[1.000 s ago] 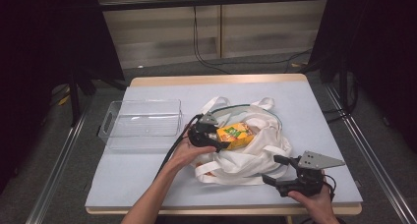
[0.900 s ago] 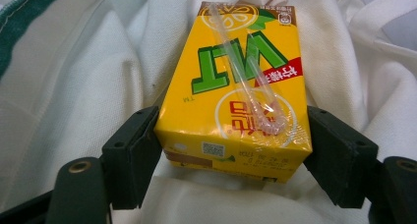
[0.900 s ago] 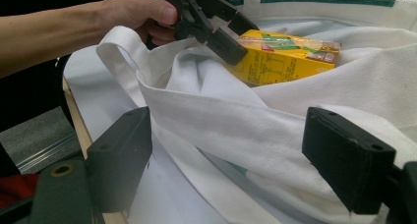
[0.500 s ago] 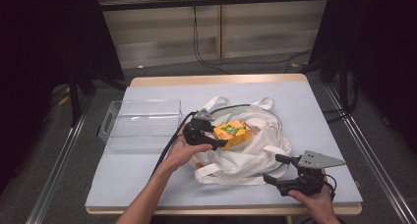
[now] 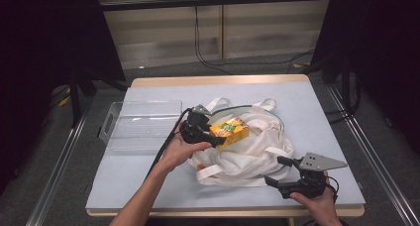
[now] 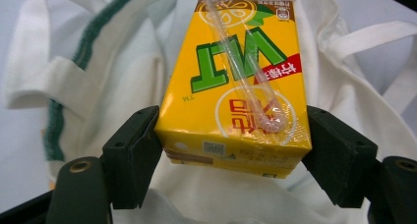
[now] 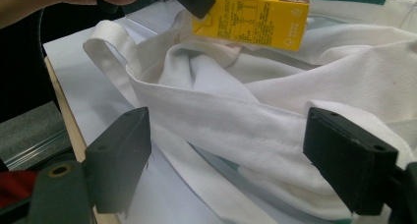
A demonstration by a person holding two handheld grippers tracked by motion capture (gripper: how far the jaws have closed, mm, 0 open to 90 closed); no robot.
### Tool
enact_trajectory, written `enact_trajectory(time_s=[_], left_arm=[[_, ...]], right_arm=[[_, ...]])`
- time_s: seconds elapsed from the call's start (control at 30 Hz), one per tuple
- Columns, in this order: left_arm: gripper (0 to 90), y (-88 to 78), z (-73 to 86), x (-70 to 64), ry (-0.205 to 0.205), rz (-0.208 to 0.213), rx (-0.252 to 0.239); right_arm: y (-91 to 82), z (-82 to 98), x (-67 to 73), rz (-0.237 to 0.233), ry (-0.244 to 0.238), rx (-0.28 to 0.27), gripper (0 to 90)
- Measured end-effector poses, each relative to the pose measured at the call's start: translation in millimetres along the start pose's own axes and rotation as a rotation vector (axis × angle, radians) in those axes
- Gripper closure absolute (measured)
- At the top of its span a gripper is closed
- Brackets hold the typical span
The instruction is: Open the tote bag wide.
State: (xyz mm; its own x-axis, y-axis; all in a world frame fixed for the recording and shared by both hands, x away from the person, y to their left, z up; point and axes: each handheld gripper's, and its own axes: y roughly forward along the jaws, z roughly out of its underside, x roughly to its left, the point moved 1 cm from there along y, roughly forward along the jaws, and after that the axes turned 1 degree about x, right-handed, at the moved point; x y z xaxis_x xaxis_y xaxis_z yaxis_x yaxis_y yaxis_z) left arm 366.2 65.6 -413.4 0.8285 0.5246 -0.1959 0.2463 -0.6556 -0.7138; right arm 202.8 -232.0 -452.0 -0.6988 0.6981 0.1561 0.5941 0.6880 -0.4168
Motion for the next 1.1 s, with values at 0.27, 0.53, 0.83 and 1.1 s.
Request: enact_trajectory(time_s=[0.27,0.53,0.83,1.1], left_arm=[[26.6,1.6,0.1,-1.3,-0.065,-0.039,0.078],[26.3,16.8,-2.4,-9.9,-0.073,-0.062,0.127],[20.9,20.8,3.4,-8.5,-0.053,-0.015,0.084],[10.5,21.5,4.3,-6.4,-0.049,0.009,0.042]], right_arm=[[-0.2,0.4,-1.5,0.006,0.006,0.001,18.2],[1.4,0.8,-1.3,0.008,0.007,0.012,18.2],[0.3,1.0,-2.5,0.008,0.007,0.008,18.1],[0.5,1.0,-2.2,0.009,0.007,0.012,17.9]])
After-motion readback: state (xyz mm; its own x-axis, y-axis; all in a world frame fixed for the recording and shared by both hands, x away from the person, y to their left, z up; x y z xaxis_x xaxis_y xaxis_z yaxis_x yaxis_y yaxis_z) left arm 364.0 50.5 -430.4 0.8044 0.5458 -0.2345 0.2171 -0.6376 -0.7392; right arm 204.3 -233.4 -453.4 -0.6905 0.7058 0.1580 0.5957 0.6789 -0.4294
